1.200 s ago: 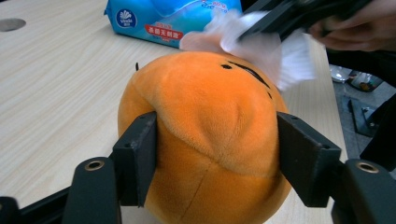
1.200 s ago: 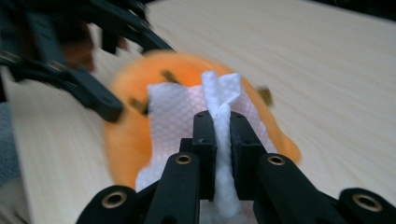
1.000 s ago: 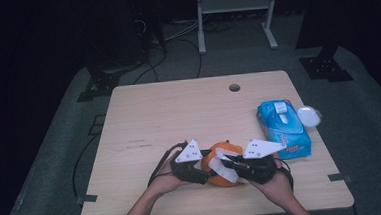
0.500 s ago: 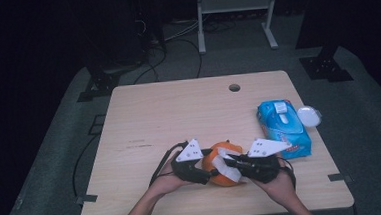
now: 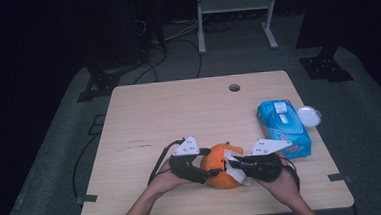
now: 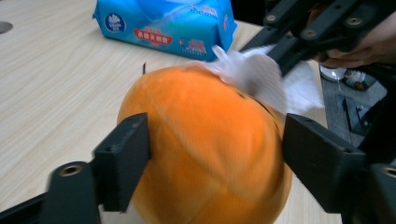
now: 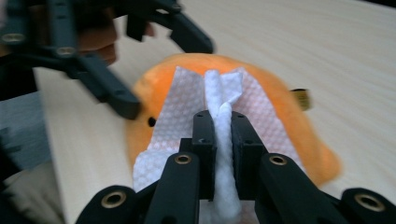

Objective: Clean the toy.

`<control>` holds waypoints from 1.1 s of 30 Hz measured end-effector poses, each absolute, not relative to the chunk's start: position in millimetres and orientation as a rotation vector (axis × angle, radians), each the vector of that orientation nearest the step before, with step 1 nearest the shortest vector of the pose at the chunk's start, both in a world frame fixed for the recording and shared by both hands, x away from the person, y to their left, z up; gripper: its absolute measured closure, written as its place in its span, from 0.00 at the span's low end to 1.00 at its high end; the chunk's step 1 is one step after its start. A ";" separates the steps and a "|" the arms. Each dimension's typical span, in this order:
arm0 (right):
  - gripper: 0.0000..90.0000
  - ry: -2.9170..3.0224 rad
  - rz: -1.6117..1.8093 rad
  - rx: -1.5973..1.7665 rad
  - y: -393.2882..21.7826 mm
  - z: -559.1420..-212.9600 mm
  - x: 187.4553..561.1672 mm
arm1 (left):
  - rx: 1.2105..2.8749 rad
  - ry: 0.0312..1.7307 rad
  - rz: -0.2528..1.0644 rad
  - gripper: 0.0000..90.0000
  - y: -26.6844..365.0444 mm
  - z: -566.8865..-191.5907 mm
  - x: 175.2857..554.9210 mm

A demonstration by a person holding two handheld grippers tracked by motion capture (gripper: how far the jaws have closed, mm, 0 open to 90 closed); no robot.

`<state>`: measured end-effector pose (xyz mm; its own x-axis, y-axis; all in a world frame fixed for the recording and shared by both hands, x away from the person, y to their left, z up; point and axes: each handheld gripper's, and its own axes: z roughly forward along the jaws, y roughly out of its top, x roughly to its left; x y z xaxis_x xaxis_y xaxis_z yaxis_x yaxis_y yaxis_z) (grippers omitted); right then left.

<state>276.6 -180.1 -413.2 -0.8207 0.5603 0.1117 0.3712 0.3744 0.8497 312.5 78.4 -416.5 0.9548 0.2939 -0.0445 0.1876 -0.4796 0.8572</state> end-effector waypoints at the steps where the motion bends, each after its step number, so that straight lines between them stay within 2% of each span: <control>1: 0.90 2.446 1.424 0.827 -178.2 -413.8 275.4 | 2.093 0.325 0.146 0.35 78.8 -418.1 311.2; 6: 0.90 2.398 1.462 0.767 -170.4 -400.8 266.0 | 2.098 0.273 0.176 0.42 76.5 -416.5 306.9; 9: 0.90 2.401 1.462 0.729 -163.1 -397.4 263.4 | 2.118 0.202 0.197 0.43 72.0 -416.0 301.6; 13: 0.90 2.377 1.432 0.776 -171.0 -399.8 268.7 | 2.113 0.214 0.179 0.43 75.6 -417.8 303.9; 15: 0.89 2.368 1.406 0.829 -180.1 -402.5 274.2 | 2.102 0.243 0.156 0.40 77.3 -418.5 306.7; 18: 0.90 2.399 1.409 0.879 -186.3 -410.8 278.7 | 2.076 0.305 0.099 0.29 78.0 -418.1 313.1; 21: 0.90 2.446 1.413 0.843 -178.3 -412.7 274.8 | 2.056 0.390 0.020 0.27 81.1 -421.8 320.2; 27: 0.90 2.439 1.394 0.779 -167.6 -405.3 268.1 | 2.084 0.316 0.097 0.40 80.9 -421.9 313.9; 33: 0.90 2.390 1.399 0.703 -158.1 -393.7 263.7 | 2.121 0.176 0.183 0.43 69.8 -417.4 299.8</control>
